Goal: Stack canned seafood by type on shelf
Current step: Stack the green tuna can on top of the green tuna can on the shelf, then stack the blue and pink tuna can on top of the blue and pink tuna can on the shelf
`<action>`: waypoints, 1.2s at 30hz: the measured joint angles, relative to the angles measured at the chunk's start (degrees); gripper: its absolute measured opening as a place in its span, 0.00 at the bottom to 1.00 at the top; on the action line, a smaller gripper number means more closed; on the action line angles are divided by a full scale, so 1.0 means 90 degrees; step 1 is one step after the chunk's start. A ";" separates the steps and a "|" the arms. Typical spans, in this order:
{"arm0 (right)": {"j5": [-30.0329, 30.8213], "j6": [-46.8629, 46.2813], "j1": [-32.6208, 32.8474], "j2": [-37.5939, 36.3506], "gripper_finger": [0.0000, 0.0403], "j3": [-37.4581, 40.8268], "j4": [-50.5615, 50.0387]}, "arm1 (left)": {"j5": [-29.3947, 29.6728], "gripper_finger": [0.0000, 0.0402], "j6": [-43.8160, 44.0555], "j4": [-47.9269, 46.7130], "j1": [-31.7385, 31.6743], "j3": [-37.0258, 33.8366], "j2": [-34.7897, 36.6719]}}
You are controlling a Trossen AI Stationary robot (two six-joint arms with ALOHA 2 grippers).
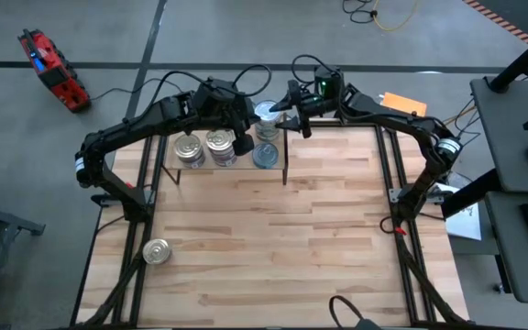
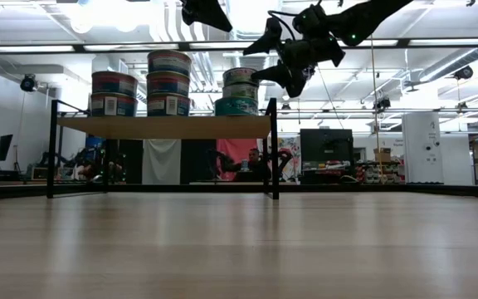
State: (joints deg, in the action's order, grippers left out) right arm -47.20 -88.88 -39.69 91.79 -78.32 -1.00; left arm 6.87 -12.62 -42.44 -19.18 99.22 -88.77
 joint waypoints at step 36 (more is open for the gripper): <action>0.0488 0.6558 0.0894 -0.2366 0.73 -0.0002 -0.4281 | -0.1606 0.00 0.2309 -0.0535 0.0304 -0.0005 0.0025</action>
State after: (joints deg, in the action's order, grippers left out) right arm -42.81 -29.86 -31.64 70.49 -78.35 -39.53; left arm -7.58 8.17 -47.25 -16.44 99.18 -88.55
